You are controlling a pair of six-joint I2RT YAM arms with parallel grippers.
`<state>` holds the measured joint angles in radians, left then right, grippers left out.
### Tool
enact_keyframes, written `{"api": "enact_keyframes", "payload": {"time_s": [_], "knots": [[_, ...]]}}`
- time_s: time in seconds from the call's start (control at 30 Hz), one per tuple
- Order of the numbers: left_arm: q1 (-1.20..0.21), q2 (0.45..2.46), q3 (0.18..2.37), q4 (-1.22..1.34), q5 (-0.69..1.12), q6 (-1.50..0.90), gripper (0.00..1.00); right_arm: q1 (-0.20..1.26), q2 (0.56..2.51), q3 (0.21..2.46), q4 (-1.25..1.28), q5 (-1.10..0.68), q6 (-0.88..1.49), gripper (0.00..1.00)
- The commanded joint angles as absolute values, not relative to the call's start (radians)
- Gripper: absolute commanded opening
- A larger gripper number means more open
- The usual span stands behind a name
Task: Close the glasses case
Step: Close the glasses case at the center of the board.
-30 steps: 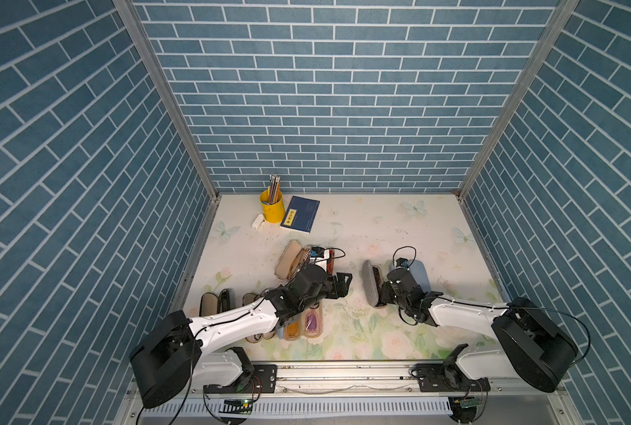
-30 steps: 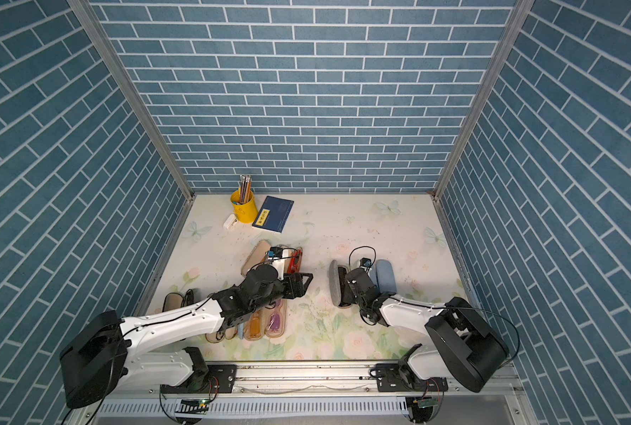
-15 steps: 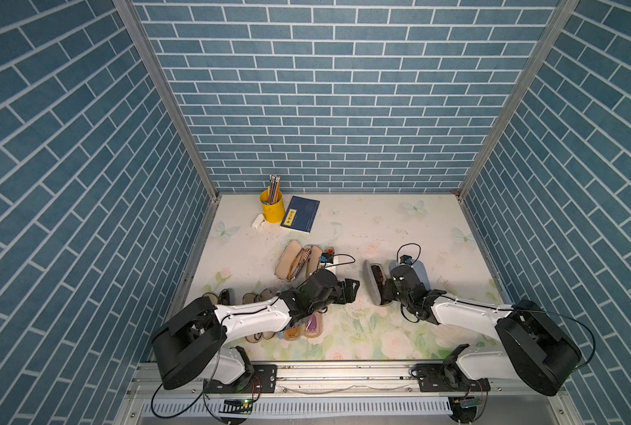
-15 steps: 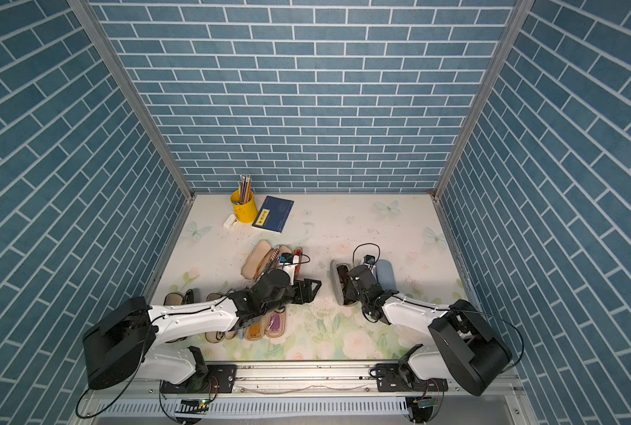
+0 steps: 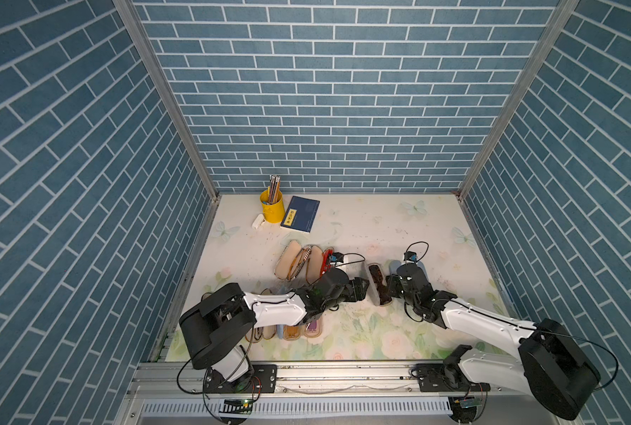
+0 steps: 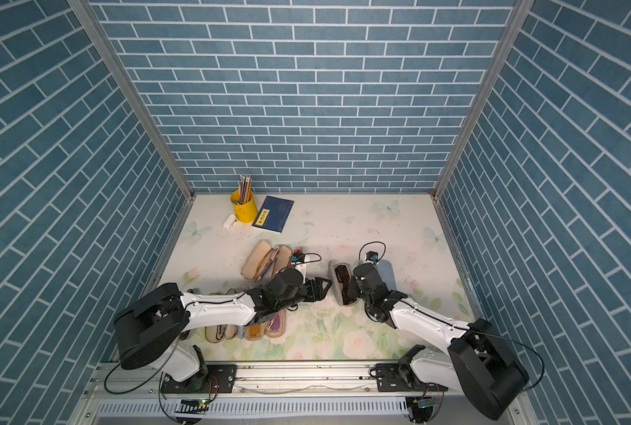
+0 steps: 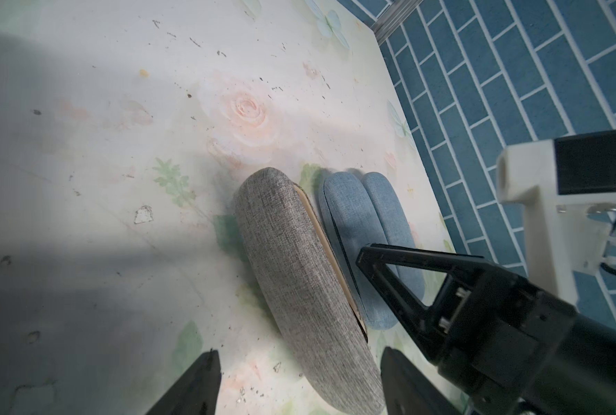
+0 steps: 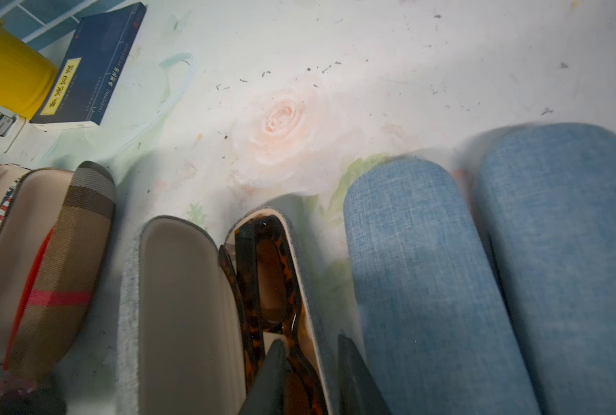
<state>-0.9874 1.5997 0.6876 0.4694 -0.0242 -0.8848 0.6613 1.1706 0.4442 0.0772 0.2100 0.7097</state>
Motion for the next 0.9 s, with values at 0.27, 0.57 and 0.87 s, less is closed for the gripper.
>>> {"api": "enact_keyframes", "payload": {"time_s": [0.27,0.57,0.87], "knots": [[-1.005,1.679,0.737,0.554,-0.009,-0.919,0.59,0.548,1.108,0.433,0.078,-0.002,0.562,0.27],[-1.007,1.721,0.778,0.528,-0.002,-0.914,0.47,0.482,1.140,0.398,0.155,-0.147,0.540,0.27],[-1.007,1.757,0.824,0.467,-0.010,-0.901,0.35,0.470,1.183,0.373,0.224,-0.198,0.540,0.26]]}}
